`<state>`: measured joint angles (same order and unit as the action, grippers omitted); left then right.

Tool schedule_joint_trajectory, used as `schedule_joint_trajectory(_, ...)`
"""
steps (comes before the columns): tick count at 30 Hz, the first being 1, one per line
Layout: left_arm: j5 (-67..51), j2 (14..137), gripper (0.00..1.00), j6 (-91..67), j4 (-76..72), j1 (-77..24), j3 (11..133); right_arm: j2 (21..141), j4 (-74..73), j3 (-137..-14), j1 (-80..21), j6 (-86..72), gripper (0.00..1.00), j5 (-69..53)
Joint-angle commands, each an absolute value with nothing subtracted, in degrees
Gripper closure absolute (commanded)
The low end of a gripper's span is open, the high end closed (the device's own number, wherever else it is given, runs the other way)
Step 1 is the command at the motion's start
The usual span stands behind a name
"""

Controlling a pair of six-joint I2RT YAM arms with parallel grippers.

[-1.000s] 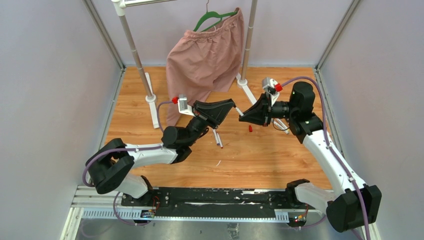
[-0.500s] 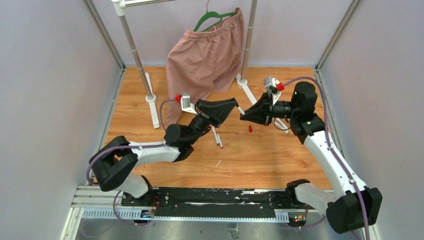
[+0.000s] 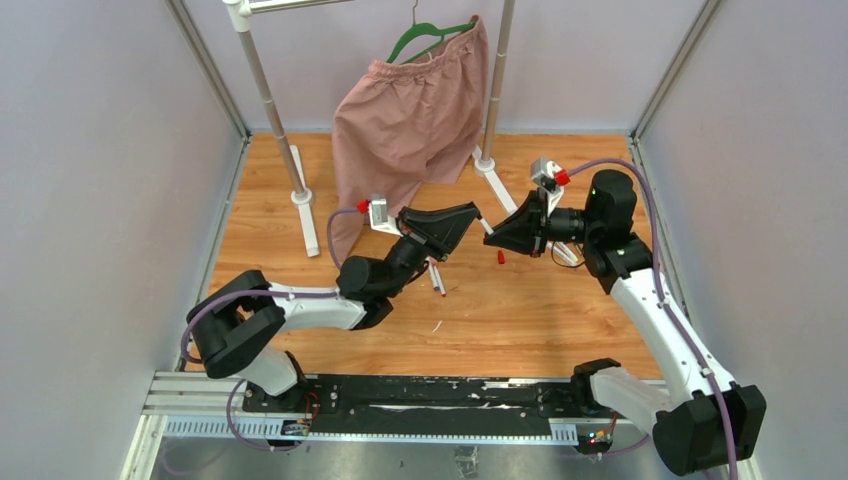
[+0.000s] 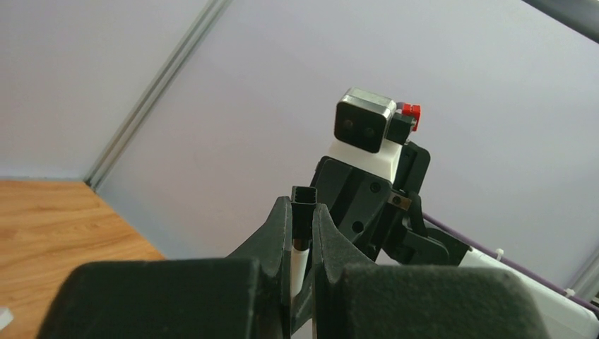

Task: Insert the pens into the pen caps
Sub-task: Insert the pen cap onto the pen.

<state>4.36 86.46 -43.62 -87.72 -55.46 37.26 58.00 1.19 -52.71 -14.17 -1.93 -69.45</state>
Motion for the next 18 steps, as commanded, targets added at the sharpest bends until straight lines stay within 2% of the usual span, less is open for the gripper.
schedule_joint_trajectory(1,3.14,90.55,1.0,-43.6,-88.12,-61.61,32.28,57.03,7.09,-52.0,-14.15,-3.7,1.0,-65.95)
schedule_joint_trajectory(8,7.36,93.51,1.0,-44.48,-88.25,-66.73,28.5,57.24,13.26,-49.03,-14.6,-7.77,1.0,-66.13)
schedule_joint_trajectory(16,11.29,89.8,1.0,-42.96,-88.49,-67.58,26.78,56.13,10.7,-46.73,-14.94,-0.59,1.0,-67.3)
schedule_joint_trajectory(18,12.14,87.06,0.88,-41.48,-88.21,-66.95,26.04,55.99,9.19,-46.43,-14.95,2.13,1.0,-67.71)
